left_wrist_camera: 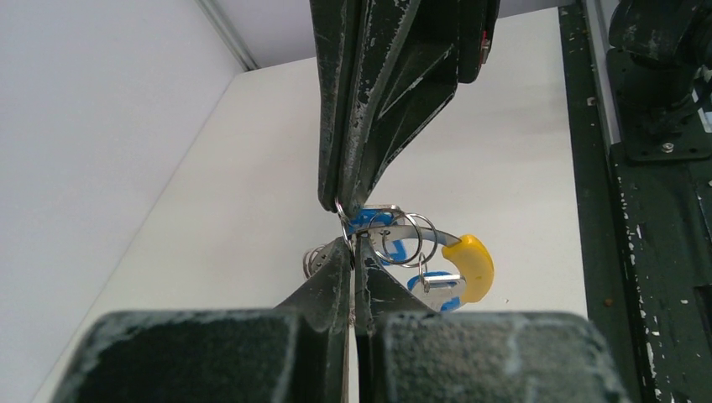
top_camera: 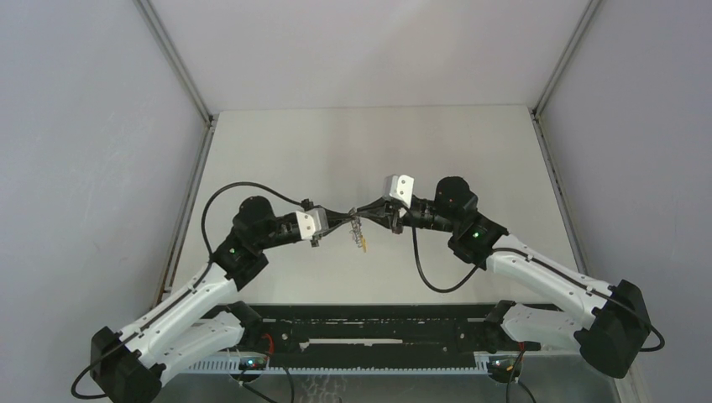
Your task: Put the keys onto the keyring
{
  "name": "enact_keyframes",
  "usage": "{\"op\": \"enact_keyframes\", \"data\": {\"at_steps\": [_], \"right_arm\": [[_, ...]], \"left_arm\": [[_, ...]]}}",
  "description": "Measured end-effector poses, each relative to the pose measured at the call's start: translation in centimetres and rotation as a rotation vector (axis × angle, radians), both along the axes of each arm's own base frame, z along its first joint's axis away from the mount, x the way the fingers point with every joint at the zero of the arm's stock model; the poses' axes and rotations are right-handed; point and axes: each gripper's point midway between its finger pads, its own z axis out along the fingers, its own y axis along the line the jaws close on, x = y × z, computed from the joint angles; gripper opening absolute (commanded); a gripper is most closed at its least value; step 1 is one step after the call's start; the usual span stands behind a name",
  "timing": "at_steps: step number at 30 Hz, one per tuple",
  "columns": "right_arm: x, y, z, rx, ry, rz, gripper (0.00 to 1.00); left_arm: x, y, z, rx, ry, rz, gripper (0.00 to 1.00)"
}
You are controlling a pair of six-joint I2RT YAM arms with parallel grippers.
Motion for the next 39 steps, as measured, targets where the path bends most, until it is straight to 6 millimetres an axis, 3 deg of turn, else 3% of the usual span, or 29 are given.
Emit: {"op": "enact_keyframes", "data": {"at_steps": [7, 12, 16, 22, 29, 39], "right_arm": [[1.0, -0.2, 0.0, 0.001, 0.023, -0.071, 0.0], [3.3, -1.0, -0.6, -0.027, 0.012, -0.195, 0.0], [3.3, -1.0, -0.8, -0.041, -0.004, -0.2, 0.0], [1.6, -1.8, -0.8, -0.032, -0.049, -0.119, 0.0], [-1.3, -2.4, 0.2, -0.001, -0.149, 0.012, 0.0], [-3.2, -2.0, 0.5, 0.011, -0.19, 0.131, 0.0]], "left_arm": [[-0.4, 0.5, 0.1, -0.039, -0.028, 0.015, 0.0], [-2.0, 0.1, 1.9, -0.091, -0.073, -0.049, 0.0], [-2.3, 0.0, 2.2, -0.104, -0.074, -0.063, 0.0], [-2.0, -0.2, 1.2, -0.079, -0.044, -0.061, 0.0], [-1.5, -0.6, -1.6, -0.006, 0.043, -0.06, 0.0], [-1.7, -0.7, -2.2, 0.007, 0.067, -0.076, 0.0]]}}
